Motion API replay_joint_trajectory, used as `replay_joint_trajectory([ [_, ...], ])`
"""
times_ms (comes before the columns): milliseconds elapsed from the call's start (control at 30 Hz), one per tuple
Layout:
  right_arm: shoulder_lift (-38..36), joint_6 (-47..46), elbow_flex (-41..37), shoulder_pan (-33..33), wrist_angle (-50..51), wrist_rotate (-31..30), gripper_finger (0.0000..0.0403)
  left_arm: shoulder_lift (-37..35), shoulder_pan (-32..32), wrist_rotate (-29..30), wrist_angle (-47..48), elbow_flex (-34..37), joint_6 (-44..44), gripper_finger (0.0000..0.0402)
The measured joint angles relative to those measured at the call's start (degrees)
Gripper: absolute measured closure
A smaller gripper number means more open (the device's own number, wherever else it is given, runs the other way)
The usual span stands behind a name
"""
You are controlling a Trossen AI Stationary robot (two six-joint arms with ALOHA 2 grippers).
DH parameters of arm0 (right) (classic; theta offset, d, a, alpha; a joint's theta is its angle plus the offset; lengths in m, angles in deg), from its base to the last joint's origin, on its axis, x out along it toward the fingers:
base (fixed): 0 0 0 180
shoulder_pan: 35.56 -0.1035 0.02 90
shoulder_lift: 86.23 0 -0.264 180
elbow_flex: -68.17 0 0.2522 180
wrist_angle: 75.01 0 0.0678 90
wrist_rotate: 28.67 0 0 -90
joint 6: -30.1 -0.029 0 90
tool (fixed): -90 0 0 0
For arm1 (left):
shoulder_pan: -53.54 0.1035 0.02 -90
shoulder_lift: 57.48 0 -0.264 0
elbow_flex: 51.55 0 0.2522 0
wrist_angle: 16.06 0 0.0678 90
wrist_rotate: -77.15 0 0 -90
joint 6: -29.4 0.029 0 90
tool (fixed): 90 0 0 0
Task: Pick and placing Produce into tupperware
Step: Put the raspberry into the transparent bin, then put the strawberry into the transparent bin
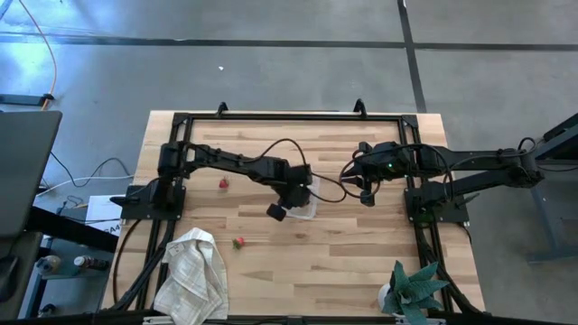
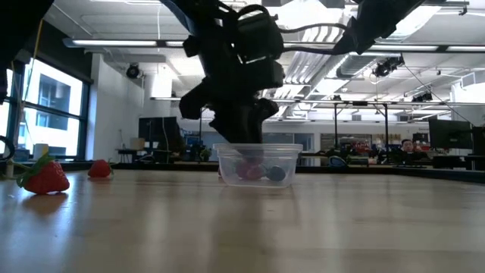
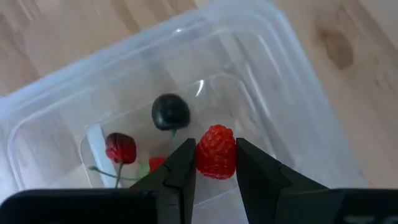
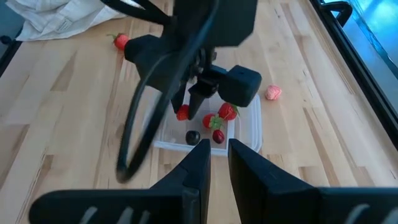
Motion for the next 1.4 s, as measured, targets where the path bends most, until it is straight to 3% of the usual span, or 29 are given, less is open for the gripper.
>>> replay_joint_trajectory([
  [600, -0.02, -0.02, 0.00, 0.00, 0.00, 0.00, 0.0356, 1.16, 0.02, 0.17, 2.41, -1.57, 1.80, 0.0310],
  [1033, -0.02, -0.02, 0.00, 0.00, 0.01, 0.00, 0.0356, 1.14, 0.03, 0.17, 2.43, -1.57, 0.36, 0.0226],
  [1400, -0.02, 0.04, 0.00, 0.00, 0.00, 0.00, 0.0356, -2.96, 0.04, -0.53, 5.21, -1.55, -0.80, 0.0262],
])
